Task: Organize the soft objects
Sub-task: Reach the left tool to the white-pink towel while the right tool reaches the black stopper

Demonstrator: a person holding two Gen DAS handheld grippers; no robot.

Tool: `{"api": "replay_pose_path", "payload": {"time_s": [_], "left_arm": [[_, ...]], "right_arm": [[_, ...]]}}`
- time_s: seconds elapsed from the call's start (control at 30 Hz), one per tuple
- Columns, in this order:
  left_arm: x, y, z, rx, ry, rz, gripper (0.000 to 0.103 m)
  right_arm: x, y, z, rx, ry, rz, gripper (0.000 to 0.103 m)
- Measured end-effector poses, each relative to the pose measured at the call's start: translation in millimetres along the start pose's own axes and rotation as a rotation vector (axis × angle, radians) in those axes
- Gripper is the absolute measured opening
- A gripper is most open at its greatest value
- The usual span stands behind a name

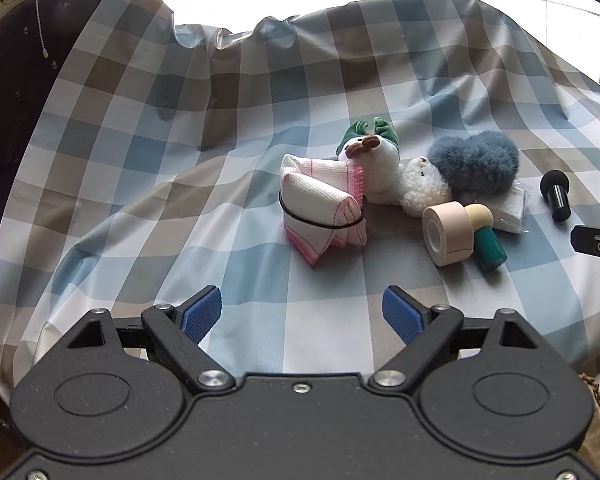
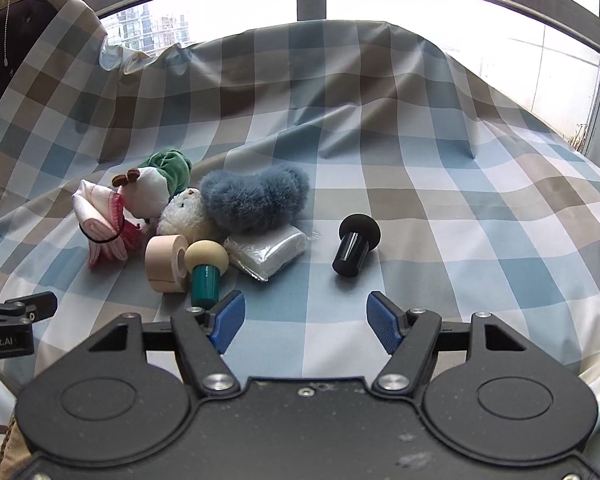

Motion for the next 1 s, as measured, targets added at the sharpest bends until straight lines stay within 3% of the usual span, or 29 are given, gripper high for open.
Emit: {"api": "replay_pose_path", "payload": {"time_s": [0.13,0.57,0.83,1.0], "left_arm": [[17.6,-21.7,5.4,-0.02,-0.006,0.033,0.092],[45.9,-62.3,14.0,-0.03,-0.008,0.135,0.094],[55.7,-72.3,23.2,-0.006,-0.042,0.197,0.096],[54.3,-91.4,24.6,-0.014,-0.039,0.19,0.096]], "right_arm": [[8.7,-24.0,6.8,-0.019,-0.022,0.011,0.067],[14.1,-74.4,16.0,-0.03,-0.114,0.031,0.069],[4.8,-86.9,24.9,-0.041,-0.164,0.022,0.069],[5.7,-88.0,29.9,-0.078,-0.167,0.037,0.07]]}}
Point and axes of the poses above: each gripper's, at about its wrist camera, not at the fingertips, and y roughly against the way its jaws point, z to its right, x to its top, the point moved 10 cm from there along -y, roughly the way its jaws point, and after that the axes turned 13 degrees about y, right-handed, at the moved point
